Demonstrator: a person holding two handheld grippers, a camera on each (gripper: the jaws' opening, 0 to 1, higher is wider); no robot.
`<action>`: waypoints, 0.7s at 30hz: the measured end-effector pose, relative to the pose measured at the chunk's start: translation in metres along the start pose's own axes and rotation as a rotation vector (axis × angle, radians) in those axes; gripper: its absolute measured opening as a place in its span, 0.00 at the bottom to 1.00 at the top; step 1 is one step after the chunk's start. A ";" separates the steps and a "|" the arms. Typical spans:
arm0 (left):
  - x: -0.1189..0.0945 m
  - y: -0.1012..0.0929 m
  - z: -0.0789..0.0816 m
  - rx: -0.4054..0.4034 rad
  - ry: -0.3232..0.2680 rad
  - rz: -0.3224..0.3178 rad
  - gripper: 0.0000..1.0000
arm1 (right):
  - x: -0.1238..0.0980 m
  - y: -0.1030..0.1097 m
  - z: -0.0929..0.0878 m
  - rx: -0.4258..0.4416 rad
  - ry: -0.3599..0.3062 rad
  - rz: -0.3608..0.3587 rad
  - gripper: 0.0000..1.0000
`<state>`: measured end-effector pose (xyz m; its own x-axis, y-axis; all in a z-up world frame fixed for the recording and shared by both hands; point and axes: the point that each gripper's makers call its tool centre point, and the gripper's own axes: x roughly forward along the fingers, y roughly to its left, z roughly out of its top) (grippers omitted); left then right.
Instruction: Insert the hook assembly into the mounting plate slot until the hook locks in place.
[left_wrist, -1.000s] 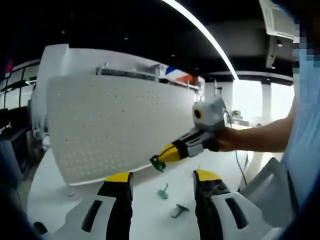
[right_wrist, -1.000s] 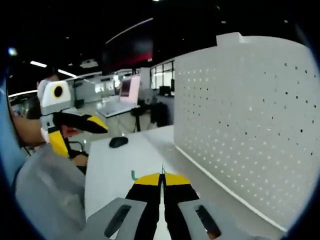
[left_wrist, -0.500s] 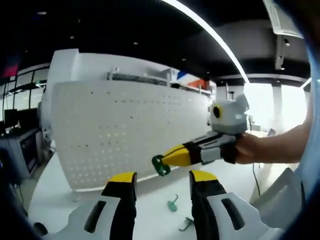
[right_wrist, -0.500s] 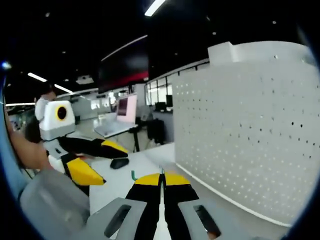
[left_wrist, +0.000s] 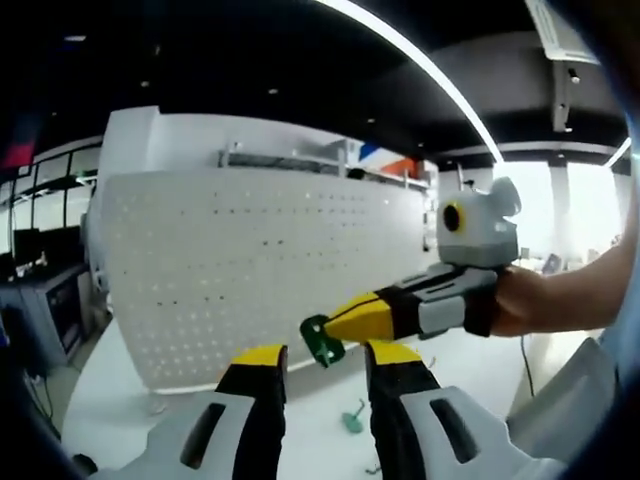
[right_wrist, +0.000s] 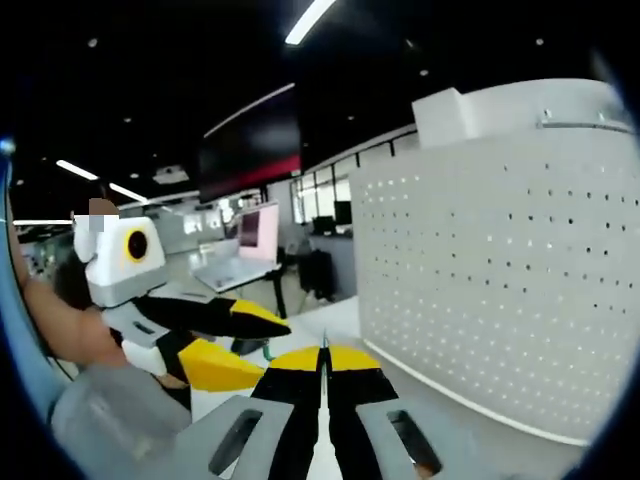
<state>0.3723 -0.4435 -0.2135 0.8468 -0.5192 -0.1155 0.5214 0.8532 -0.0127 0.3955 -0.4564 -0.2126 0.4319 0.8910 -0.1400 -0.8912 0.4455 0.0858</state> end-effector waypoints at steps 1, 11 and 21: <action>0.000 0.001 0.000 0.000 -0.001 0.003 0.29 | 0.000 0.001 0.000 0.000 0.000 0.001 0.00; 0.001 0.002 0.004 0.004 -0.015 0.016 0.20 | -0.001 0.008 0.006 0.017 -0.019 0.012 0.00; 0.002 0.004 0.004 0.006 -0.016 0.031 0.13 | 0.000 0.013 0.008 0.036 -0.035 0.011 0.00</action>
<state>0.3765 -0.4407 -0.2102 0.8641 -0.4934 -0.0997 0.4956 0.8685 -0.0033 0.3853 -0.4501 -0.2034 0.4271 0.8982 -0.1040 -0.8907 0.4377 0.1227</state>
